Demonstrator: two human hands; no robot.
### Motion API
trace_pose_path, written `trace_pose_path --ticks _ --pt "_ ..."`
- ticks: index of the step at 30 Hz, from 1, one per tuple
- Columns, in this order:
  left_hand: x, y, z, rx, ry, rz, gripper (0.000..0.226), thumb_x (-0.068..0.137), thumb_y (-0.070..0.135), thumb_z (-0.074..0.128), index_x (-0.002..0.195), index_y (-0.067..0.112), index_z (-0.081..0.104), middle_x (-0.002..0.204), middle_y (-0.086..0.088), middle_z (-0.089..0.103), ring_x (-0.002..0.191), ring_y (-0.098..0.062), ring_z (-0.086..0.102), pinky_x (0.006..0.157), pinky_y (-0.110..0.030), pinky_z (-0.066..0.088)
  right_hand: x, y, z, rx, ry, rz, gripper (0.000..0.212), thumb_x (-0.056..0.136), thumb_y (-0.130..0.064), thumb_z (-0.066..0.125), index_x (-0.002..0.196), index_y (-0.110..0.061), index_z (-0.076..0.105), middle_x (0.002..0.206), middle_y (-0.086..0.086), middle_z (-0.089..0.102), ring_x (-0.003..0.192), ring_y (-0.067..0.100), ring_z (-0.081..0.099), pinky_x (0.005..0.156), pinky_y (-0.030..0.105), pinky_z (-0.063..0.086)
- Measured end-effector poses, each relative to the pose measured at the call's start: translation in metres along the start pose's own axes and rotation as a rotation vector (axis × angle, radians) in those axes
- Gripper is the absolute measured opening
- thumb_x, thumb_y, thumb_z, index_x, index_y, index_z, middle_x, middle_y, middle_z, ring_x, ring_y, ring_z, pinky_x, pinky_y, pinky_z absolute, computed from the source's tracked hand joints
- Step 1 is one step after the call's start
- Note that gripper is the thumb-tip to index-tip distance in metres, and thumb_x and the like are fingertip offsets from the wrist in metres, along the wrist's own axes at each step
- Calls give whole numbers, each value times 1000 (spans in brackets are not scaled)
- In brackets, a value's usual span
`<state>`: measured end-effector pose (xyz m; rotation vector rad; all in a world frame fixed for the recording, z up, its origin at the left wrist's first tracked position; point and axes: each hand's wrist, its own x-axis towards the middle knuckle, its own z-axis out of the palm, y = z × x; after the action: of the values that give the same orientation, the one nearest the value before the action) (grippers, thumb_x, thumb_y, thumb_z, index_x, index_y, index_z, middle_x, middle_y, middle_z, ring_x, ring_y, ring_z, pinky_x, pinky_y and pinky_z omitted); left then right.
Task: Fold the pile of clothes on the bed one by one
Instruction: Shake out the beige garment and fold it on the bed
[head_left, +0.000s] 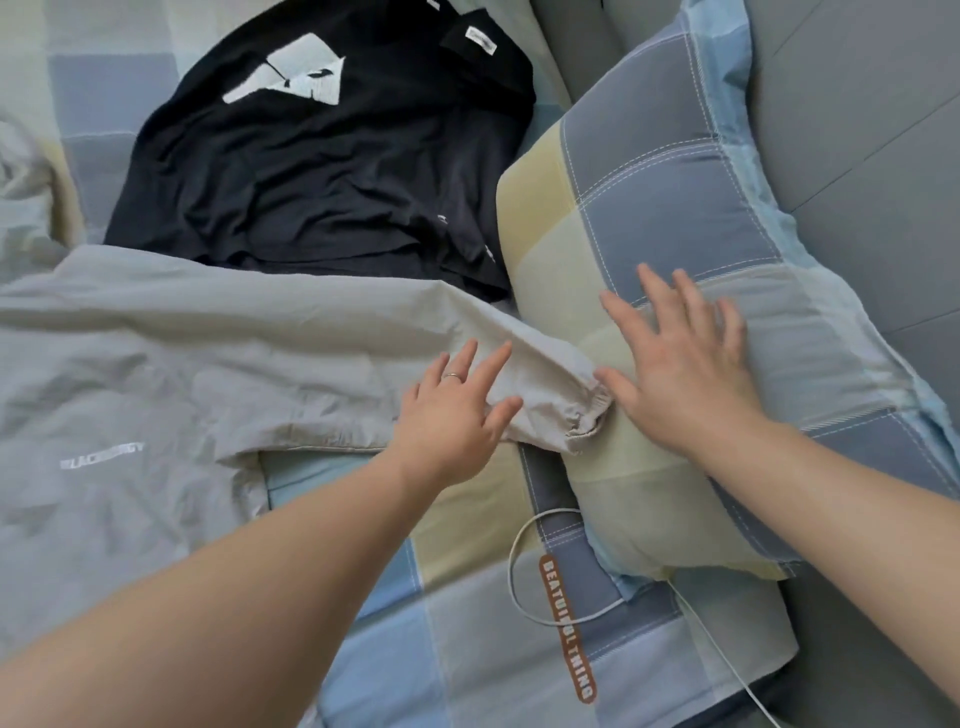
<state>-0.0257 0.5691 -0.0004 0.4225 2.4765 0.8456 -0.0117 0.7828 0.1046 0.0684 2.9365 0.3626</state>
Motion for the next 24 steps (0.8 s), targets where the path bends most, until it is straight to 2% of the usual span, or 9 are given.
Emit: trace_pose_path --ticks 5,9,18,24 --pt "-41 -59 -42 128 62 -12 60 101 61 29 155 53 4 170 6 1 155 -26 1 122 -50 14 -11 -71 -15 -16 -34 -103 73 96 -59 42 159 -38 11 169 0 -5 154 30 -6 118 57 -1" --pt "-88 -133 -88 226 129 -46 61 101 63 26 155 51 1 170 5 -1 155 -29 0 122 -53 11 -18 -166 -32 -9 -44 -198 76 96 -59 42 159 -39 5 169 -2 -10 154 30 -7 119 58 -1" --pt "-253 -375 -201 285 241 -272 63 100 63 28 157 47 4 170 3 0 155 -30 -1 122 -54 9 -41 -458 -63 40 -2 -373 75 96 -59 45 160 -39 10 170 -3 -2 155 30 1 119 56 3" --pt "-401 -545 -257 268 331 -570 74 98 57 47 159 34 12 169 -3 6 154 -32 4 121 -51 14 -85 -662 -65 86 -142 -441 73 97 -61 39 157 -44 0 169 -9 -7 155 24 -3 122 51 4"
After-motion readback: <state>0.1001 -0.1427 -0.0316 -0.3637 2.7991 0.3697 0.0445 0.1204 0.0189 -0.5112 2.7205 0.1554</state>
